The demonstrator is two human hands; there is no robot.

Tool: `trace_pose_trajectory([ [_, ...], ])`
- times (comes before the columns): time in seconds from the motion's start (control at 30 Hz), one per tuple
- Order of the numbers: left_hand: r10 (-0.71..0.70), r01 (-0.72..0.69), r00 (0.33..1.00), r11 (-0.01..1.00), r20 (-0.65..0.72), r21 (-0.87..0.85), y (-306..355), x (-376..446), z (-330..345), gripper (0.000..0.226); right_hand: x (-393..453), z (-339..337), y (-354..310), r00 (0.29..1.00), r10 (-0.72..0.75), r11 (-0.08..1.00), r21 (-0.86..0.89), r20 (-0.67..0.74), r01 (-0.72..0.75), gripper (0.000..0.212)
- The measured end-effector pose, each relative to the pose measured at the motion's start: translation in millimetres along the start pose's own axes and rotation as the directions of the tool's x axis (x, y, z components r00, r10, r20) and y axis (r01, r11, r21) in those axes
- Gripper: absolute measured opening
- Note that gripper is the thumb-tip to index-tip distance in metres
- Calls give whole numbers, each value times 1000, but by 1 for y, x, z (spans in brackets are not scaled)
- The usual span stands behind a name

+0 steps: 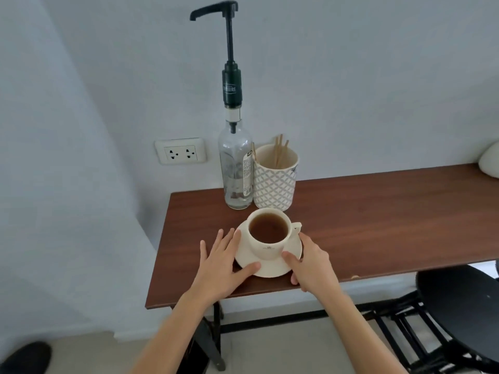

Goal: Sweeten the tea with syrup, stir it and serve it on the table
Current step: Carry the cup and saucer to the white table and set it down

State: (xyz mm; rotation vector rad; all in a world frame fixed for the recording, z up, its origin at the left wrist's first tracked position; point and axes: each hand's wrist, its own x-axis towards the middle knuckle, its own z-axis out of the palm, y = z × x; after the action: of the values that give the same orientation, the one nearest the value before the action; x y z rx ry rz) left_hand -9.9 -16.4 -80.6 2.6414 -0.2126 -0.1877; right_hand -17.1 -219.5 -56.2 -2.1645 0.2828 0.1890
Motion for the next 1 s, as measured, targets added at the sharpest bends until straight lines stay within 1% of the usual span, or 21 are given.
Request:
trace_pose_trajectory([
  [0.17, 36, -36, 999, 999, 25, -19, -3, -5, -3, 90, -9, -3, 5, 999, 7, 999, 37, 46, -8, 41],
  [0.23, 61, -60, 997, 998, 46, -14, -6, -6, -4, 91, -18, -1, 7, 999, 13, 996, 88, 51, -17, 41],
  [0.33, 100, -101, 992, 995, 82, 4, -13, -8, -4, 92, -30, 6, 13, 998, 36, 977, 208, 53, -46, 43],
  [0.43, 136, -138, 984, 990, 119, 11, -17, -12, -3, 93, -41, 16, 21, 998, 46, 911, 408, 42, -60, 51],
  [0.5, 157, -162, 977, 987, 142, 22, -20, -13, -3, 94, -49, 23, 29, 998, 15, 842, 537, 53, -41, 56],
  [0.57, 181, -189, 969, 981, 168, 32, -22, -15, -3, 99, -55, 27, 38, 997, -3, 776, 630, 78, -47, 62],
  [0.63, 200, -209, 961, 978, 192, 27, -24, -19, -3, 105, -60, 28, 46, 993, 7, 718, 690, 120, -89, 68],
  [0.73, 214, -222, 958, 975, 191, 24, -24, -26, 0, 102, -67, 27, 53, 986, 14, 664, 736, 165, -133, 68],
  [0.87, 207, -212, 962, 977, 177, 10, -21, -43, 5, 104, -75, 24, 59, 983, 25, 665, 731, 183, -153, 66],
  [0.93, 183, -188, 969, 982, 164, 15, -17, -53, 8, 104, -78, 21, 62, 981, 8, 666, 730, 196, -152, 65],
  [1.0, 151, -154, 979, 988, 135, 14, -10, -65, 11, 100, -81, 15, 64, 977, -19, 664, 733, 215, -148, 63],
])
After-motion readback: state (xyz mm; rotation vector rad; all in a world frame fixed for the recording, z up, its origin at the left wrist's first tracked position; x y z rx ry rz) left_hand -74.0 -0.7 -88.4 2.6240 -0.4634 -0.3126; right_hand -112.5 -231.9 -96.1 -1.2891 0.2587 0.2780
